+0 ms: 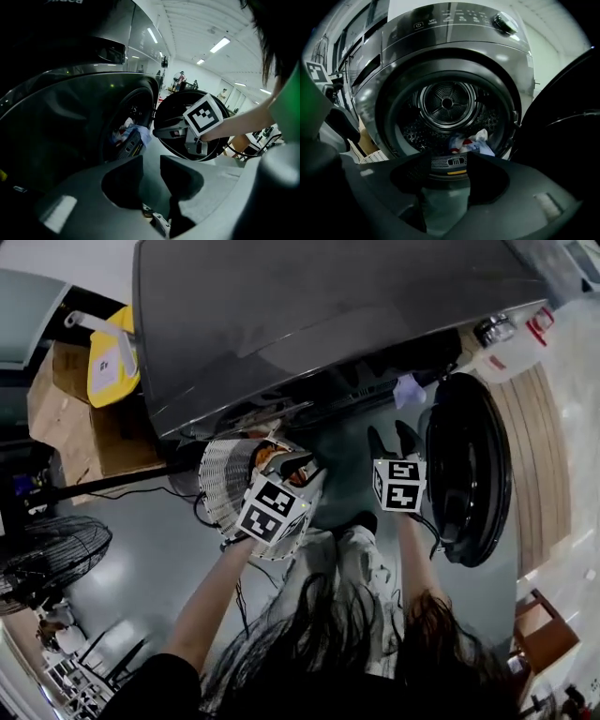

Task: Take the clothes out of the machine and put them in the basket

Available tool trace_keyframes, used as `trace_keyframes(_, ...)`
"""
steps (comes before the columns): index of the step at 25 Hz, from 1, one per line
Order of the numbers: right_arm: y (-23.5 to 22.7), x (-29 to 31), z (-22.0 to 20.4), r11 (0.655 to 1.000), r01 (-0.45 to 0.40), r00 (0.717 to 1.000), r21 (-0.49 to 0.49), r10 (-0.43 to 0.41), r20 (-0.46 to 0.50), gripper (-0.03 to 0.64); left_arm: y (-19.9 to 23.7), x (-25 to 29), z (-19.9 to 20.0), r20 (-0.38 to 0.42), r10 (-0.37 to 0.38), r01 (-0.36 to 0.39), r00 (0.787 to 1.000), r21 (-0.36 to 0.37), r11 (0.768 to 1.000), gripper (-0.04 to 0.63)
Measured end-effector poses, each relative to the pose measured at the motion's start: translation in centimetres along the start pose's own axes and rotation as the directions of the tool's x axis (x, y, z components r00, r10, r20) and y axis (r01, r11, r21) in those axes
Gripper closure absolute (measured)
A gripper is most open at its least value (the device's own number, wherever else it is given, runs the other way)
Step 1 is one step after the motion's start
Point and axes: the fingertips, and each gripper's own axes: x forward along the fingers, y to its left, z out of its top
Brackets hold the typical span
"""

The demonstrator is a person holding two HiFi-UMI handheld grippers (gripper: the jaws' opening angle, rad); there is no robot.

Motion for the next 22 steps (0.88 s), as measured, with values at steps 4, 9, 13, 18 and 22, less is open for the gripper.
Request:
trace_keyframes(4, -1.3, 1.6, 0.1, 0.999, 0.039, 0.999, -0.019, -0.039, 0.019, 0.37, -0.5, 0.8, 1.1, -0.005, -0.019, 0.019, 1.0, 0.045, 0.999, 0.476)
trace_keyframes(9, -2.5, 4.0, -0.4, 0.996, 0.083, 0.996, -0.018, -0.082, 0.038, 0.371, 0.0, 2.3, 0.9, -0.01, -0.041, 0.042, 0.999, 0.099, 0.994, 0.476)
trace_keyframes(13, -3.8, 6.0, -1.2, 0.989, 0.137, 0.99, -0.054, -0.136, 0.034, 0.376, 0.4, 3.8, -0.4, -0.018, -0.071, 0.073, 0.997, 0.132, 0.989, 0.476)
trace_keyframes(18, -4.5, 8.8, -0.7, 0.969, 0.171, 0.985, -0.181, -0.165, 0.045, 0.38, 1.2, 5.2, -2.2, -0.037, -0.084, 0.091, 0.996, 0.22, 0.971, 0.476)
trace_keyframes(22, -5.9, 11.2, -0.4, 0.945, 0.219, 0.976, -0.242, -0.214, 0.048, 0.393, 2.3, 5.7, -2.6, -0.026, -0.077, 0.081, 0.997, 0.24, 0.967, 0.476)
